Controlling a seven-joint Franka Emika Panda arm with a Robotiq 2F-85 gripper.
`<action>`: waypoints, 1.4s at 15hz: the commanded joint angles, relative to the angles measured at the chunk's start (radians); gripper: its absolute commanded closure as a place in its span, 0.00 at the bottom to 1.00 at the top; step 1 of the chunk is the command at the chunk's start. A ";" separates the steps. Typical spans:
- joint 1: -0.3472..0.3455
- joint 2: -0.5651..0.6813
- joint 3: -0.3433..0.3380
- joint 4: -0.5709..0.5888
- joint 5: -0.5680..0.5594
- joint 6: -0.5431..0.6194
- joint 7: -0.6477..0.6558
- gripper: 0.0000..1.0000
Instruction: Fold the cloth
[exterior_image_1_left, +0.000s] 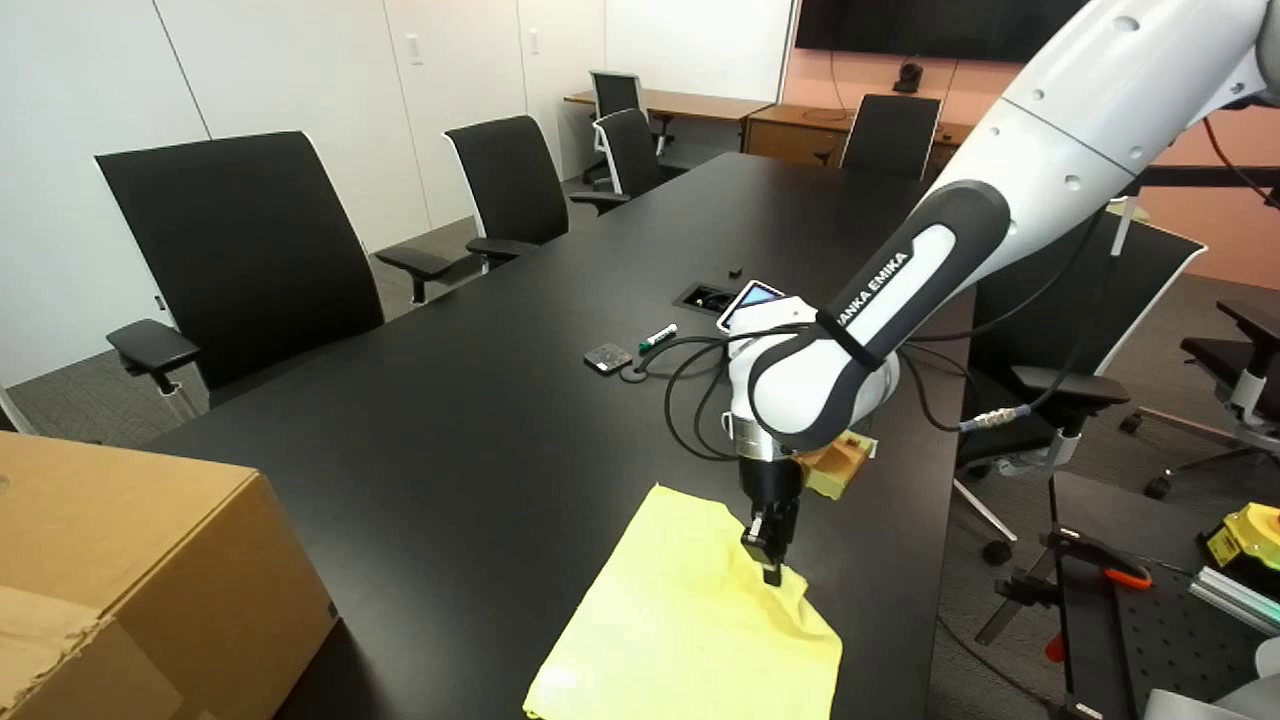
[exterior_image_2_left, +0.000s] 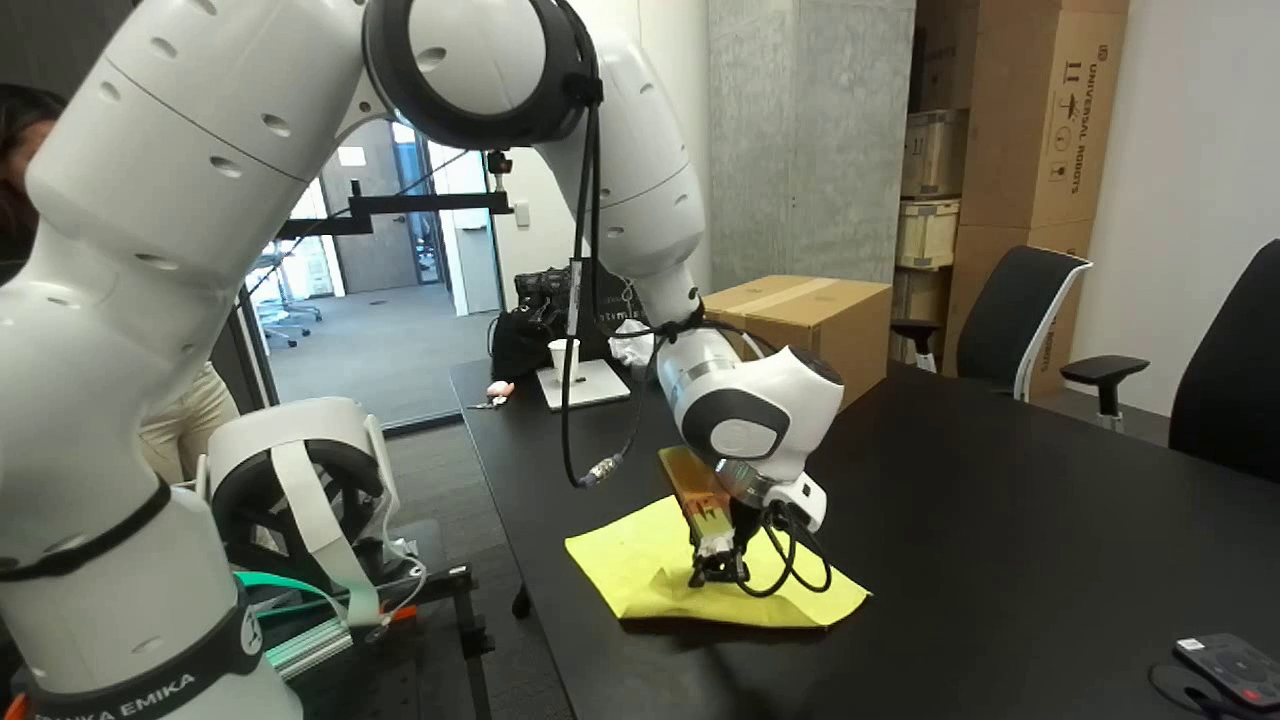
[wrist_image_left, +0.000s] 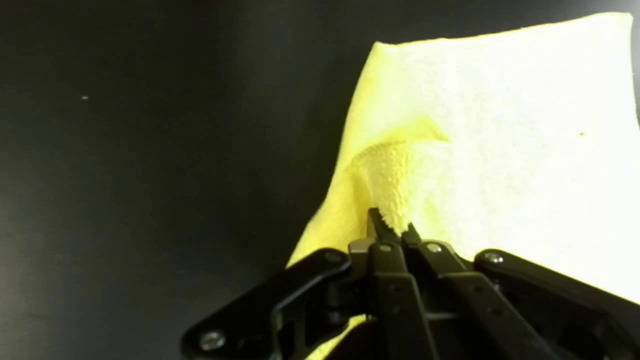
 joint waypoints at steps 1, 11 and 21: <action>-0.052 0.047 0.048 0.101 0.144 -0.047 0.002 0.97; -0.042 0.195 -0.005 0.383 0.315 0.003 0.200 0.98; 0.047 0.228 -0.066 0.487 0.255 0.056 0.363 0.48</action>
